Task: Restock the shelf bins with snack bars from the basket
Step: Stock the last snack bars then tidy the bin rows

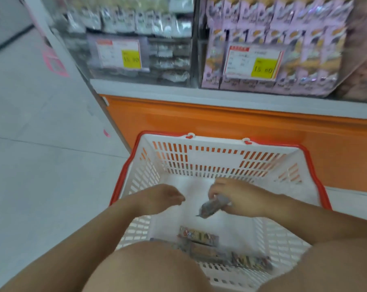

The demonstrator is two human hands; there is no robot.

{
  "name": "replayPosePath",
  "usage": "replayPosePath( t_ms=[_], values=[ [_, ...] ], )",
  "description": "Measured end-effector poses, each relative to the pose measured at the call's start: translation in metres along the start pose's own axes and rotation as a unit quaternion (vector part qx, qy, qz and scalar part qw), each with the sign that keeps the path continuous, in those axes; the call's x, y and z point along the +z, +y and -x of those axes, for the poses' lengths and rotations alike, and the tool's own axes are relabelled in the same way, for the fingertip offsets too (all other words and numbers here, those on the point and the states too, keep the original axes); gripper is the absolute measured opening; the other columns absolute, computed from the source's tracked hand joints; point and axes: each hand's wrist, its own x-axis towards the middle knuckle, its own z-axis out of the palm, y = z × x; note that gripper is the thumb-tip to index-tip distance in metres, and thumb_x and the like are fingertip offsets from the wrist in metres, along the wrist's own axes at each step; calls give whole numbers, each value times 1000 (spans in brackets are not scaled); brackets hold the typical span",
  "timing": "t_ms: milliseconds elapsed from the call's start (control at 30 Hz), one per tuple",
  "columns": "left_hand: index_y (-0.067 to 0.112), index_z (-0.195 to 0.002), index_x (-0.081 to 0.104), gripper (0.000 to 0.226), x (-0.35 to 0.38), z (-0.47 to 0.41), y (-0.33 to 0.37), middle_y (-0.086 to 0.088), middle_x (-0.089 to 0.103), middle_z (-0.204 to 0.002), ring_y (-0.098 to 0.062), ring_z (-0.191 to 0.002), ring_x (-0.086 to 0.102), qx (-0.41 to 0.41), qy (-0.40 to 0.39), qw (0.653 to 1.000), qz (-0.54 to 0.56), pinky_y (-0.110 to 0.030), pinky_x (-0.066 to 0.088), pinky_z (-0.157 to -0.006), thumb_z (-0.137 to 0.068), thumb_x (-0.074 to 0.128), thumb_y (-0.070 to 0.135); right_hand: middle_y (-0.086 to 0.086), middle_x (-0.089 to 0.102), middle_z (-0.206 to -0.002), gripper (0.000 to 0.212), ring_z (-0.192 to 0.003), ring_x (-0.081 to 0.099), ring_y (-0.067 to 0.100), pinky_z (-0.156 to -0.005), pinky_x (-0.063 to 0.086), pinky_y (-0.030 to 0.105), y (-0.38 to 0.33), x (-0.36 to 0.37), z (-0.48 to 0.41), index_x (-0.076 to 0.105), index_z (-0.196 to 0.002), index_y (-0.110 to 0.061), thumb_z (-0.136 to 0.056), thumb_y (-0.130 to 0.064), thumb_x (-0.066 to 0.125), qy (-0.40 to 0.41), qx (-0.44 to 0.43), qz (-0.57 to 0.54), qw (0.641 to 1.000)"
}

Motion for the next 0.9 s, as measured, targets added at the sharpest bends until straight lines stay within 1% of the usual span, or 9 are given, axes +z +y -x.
replayPosePath(
  t_ms=[100, 167, 333, 467, 567, 633, 700, 833, 900],
  values=[
    [25, -121, 58, 31, -28, 45, 29, 9, 61, -120, -5, -106, 59, 41, 65, 987, 144, -21, 45, -89, -96, 48, 41, -5, 51, -112, 33, -100, 49, 11, -79, 40, 25, -32, -55, 2, 57, -114, -24, -83, -16, 65, 99, -72, 54, 991],
    [28, -114, 60, 27, -40, 76, 46, 11, 65, -114, -5, -102, 63, 75, 100, 972, 197, -25, 47, -92, -94, 49, 43, -4, 52, -107, 33, -96, 49, 12, -72, 35, 25, -52, -89, 11, 58, -112, -22, -80, -15, 67, 139, -104, 73, 982],
    [22, -103, 67, 19, -49, 129, 71, -1, 72, -102, -10, -92, 68, 125, 223, 936, 242, -26, 50, -84, -90, 61, 35, -5, 49, -107, 34, -96, 44, 14, -78, 37, 30, -95, -149, 37, 54, -108, -26, -80, -17, 69, 197, -150, 149, 957],
    [31, -83, 73, 11, -55, 162, 78, 7, 72, -81, -5, -73, 66, 186, 361, 886, 224, -24, 49, -71, -87, 66, 24, -3, 51, -116, 35, -107, 44, 18, -88, 40, 35, -131, -178, 49, 53, -114, -27, -83, -23, 68, 262, -131, 149, 944],
    [30, -96, 68, 14, -62, 181, 76, 3, 73, -83, -10, -67, 66, 185, 430, 861, 198, -27, 48, -61, -85, 68, 22, -6, 47, -132, 57, -119, 45, 15, -97, 41, 32, -148, -201, 61, 48, -127, -27, -78, -26, 76, 283, -48, 7, 958],
    [28, -102, 65, 20, -67, 191, 73, 3, 73, -90, -8, -68, 66, 195, 456, 848, 190, -18, 46, -57, -85, 69, 18, -8, 52, -122, 52, -112, 53, 17, -85, 46, 26, -155, -212, 65, 51, -124, -27, -78, -23, 77, 266, -25, -92, 959],
    [32, -99, 64, 26, -74, 198, 69, 5, 69, -101, -9, -81, 68, 211, 479, 831, 187, -12, 47, -61, -84, 69, 12, -9, 56, -110, 40, -101, 56, 16, -73, 44, 22, -162, -217, 65, 54, -114, -27, -80, -22, 75, 263, -29, -130, 955],
    [37, -99, 59, 31, -88, 209, 66, 7, 61, -115, -12, -101, 63, 226, 521, 807, 163, -17, 53, -73, -86, 66, 9, -3, 56, -118, 41, -100, 56, 15, -72, 44, 22, -184, -218, 61, 53, -115, -29, -81, -23, 74, 293, -40, -220, 930],
    [38, -101, 58, 30, -92, 209, 66, 9, 57, -118, -11, -105, 60, 215, 558, 787, 152, -17, 52, -77, -89, 63, 11, -3, 61, -111, 37, -94, 59, 13, -69, 45, 23, -194, -210, 57, 54, -111, -25, -81, -24, 75, 314, -48, -269, 909]
  ],
)
